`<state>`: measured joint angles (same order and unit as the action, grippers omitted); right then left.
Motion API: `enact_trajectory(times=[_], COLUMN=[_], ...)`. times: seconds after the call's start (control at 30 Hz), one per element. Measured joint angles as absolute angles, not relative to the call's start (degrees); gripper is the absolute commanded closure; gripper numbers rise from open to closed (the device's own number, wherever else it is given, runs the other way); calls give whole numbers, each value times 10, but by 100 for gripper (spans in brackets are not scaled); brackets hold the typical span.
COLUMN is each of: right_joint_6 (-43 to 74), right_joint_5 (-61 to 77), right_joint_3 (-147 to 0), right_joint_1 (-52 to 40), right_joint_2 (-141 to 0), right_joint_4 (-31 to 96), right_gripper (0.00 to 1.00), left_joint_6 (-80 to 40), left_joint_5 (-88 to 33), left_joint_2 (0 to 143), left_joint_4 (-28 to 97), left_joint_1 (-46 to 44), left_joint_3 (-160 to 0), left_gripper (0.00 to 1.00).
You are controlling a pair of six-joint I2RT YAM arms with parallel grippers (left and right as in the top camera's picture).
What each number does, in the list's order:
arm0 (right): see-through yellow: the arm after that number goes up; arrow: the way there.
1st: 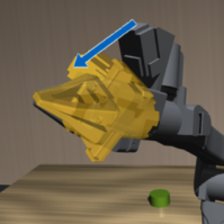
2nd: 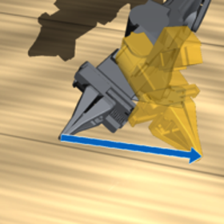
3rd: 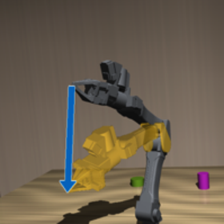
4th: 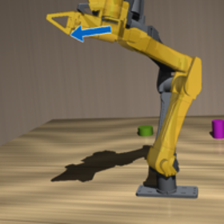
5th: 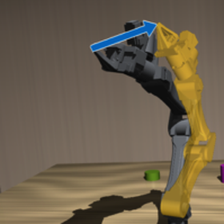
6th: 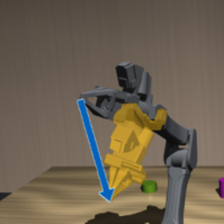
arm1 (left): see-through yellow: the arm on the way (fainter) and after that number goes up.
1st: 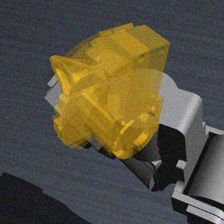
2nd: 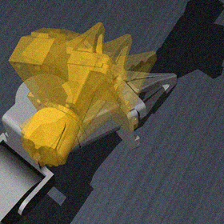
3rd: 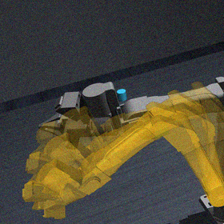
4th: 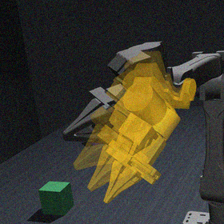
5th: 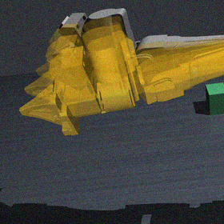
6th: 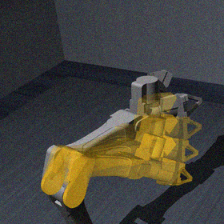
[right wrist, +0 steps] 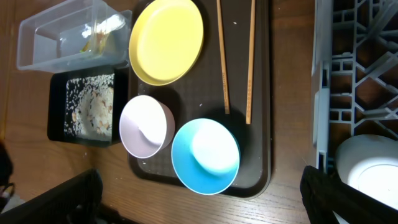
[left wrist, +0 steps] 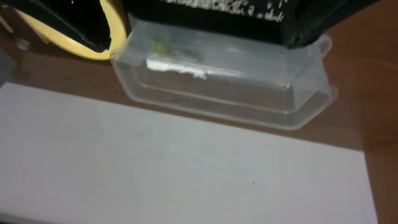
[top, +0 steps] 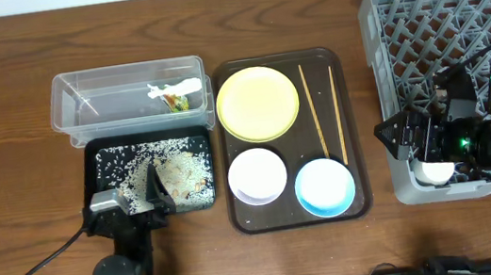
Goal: Sort waste into correct bins and load items into the dishwasher rack
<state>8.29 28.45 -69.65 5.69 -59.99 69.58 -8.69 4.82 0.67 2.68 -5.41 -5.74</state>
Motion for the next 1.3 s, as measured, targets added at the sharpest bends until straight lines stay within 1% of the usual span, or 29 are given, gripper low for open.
enact_trajectory(times=[0.3,1.1,1.3], right_joint_6=[83,83,128], right_joint_5=[284,284,291], right_joint_3=[-696,-696,-696], right_joint_1=[57,57,57], right_joint_2=[-600,-600,-600], right_joint_4=[696,696,688], right_gripper=[1,1,1], left_joint_6=[-87,-87,-87], left_joint_5=[46,29,29], left_joint_2=[7,6,6], left_joint_4=[20,22,22], left_joint_1=[-53,-53,-53], left_joint_3=[-17,-17,-17], left_gripper=[11,11,10])
